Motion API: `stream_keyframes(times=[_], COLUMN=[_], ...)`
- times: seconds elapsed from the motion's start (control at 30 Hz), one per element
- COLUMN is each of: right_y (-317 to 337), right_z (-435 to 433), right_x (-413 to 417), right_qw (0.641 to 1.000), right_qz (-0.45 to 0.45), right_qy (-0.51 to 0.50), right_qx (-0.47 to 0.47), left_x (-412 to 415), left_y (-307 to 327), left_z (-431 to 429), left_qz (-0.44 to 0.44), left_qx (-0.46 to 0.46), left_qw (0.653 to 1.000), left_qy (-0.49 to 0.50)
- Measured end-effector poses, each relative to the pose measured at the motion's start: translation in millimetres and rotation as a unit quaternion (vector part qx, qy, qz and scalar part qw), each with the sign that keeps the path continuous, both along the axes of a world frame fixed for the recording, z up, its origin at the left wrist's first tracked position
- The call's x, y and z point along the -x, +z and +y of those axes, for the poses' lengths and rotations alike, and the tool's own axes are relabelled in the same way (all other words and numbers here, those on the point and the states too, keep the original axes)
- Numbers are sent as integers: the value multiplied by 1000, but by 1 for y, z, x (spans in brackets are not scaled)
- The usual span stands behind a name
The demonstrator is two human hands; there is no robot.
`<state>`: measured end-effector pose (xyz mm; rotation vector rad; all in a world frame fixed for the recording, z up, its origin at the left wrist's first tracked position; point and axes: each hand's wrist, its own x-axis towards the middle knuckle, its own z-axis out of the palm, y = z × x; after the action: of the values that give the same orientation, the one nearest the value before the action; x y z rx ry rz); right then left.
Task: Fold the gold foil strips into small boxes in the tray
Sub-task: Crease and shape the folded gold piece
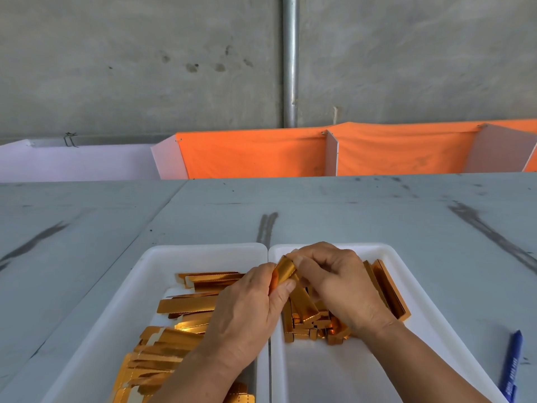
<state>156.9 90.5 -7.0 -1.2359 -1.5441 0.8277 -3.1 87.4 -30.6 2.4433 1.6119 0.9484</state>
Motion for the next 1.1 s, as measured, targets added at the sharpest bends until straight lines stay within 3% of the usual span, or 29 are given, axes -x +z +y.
stream_keyframes(times=[0.13,0.4,1.1], right_y=[-2,-4,-6], right_z=[-1,-1,-2], right_x=[6,10,11], right_qw=[996,999,996], right_qz=[59,39,59], right_qy=[26,-2,27], right_qx=[67,34,55], left_x=[1,-1,-2], left_y=[1,2,-1], left_z=[1,1,1], left_qz=[-28,-6,-15], left_qx=[-14,-24,-21], left_qw=[1000,1000,999], left_qy=[2,4,20])
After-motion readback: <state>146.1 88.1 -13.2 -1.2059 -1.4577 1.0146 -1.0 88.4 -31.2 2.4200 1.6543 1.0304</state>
